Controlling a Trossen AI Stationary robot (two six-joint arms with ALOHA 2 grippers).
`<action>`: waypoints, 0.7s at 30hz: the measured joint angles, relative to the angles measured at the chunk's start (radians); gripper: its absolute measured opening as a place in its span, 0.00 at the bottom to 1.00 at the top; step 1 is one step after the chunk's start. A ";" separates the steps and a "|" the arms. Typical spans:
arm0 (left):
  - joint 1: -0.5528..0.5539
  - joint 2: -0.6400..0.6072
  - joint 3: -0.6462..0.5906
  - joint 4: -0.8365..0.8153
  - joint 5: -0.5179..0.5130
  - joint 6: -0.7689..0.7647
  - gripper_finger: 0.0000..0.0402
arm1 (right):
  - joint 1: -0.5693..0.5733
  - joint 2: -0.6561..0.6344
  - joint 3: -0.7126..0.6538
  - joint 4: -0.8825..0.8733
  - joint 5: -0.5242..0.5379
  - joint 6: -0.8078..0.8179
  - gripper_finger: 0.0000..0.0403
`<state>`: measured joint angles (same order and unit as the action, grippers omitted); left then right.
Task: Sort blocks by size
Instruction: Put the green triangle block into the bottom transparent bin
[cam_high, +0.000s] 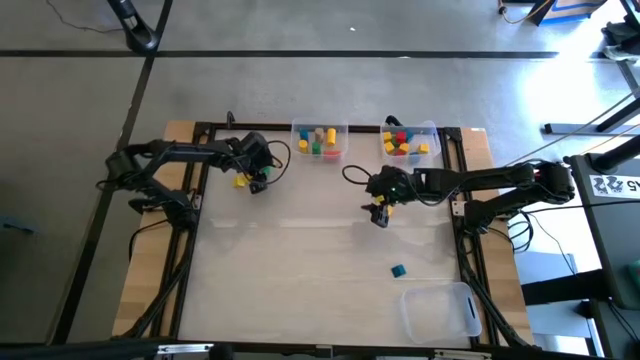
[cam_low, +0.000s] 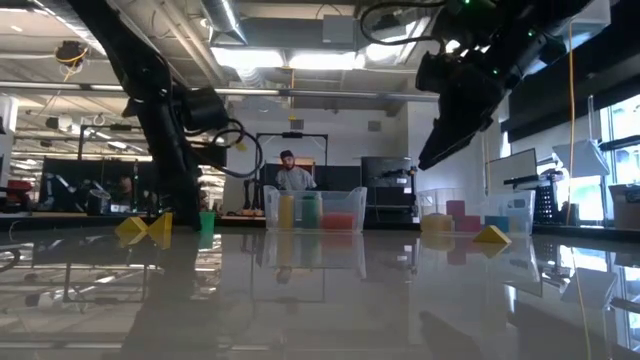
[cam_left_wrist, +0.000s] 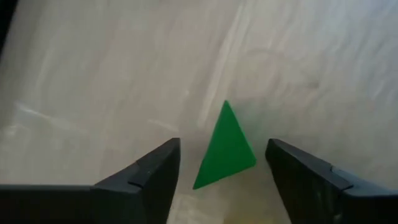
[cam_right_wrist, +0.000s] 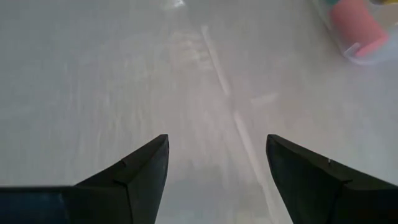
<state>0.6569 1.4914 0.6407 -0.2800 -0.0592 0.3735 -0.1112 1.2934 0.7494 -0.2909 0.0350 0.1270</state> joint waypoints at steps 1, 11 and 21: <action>0.000 0.007 0.001 0.005 0.011 -0.004 0.55 | 0.000 0.000 0.000 0.003 -0.005 0.000 0.67; -0.006 0.018 -0.001 0.034 0.061 -0.021 0.18 | 0.000 0.000 0.000 0.002 -0.002 0.000 0.67; -0.116 -0.116 0.043 0.035 0.073 -0.186 0.22 | 0.000 0.000 0.000 0.058 0.006 -0.009 0.67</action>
<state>0.5414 1.3753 0.6837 -0.2453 0.0134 0.1871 -0.1112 1.2934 0.7498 -0.2329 0.0410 0.1183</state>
